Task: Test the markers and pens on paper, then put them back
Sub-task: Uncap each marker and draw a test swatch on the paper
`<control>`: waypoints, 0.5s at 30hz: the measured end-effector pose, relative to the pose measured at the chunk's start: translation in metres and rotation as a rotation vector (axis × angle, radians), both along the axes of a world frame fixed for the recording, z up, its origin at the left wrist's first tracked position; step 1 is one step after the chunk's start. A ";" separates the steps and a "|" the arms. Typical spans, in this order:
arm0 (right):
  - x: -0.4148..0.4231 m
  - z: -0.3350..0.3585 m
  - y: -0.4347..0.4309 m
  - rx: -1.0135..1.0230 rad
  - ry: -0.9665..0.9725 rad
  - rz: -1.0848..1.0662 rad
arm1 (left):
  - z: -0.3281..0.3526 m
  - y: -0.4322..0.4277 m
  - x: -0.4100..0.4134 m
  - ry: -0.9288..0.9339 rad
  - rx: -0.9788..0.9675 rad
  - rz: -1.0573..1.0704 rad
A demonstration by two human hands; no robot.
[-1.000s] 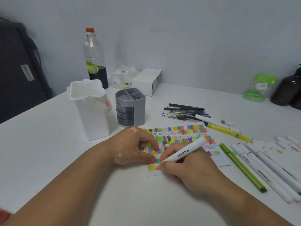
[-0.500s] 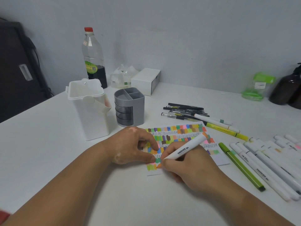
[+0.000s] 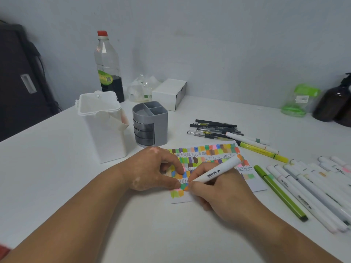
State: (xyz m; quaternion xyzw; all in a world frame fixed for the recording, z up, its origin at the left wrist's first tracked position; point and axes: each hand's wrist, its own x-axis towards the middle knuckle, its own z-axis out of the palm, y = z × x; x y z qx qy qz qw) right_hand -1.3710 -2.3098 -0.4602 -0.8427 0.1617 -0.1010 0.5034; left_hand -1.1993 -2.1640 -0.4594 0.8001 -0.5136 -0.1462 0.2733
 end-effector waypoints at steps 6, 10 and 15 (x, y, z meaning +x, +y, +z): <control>0.001 -0.003 -0.001 0.003 -0.014 -0.018 | -0.001 0.000 0.001 -0.003 0.003 0.000; 0.001 -0.002 0.000 0.052 -0.016 0.000 | -0.003 0.000 0.002 -0.019 0.007 0.004; 0.005 0.005 -0.015 0.506 -0.276 -0.217 | 0.000 0.001 0.005 0.120 -0.247 0.134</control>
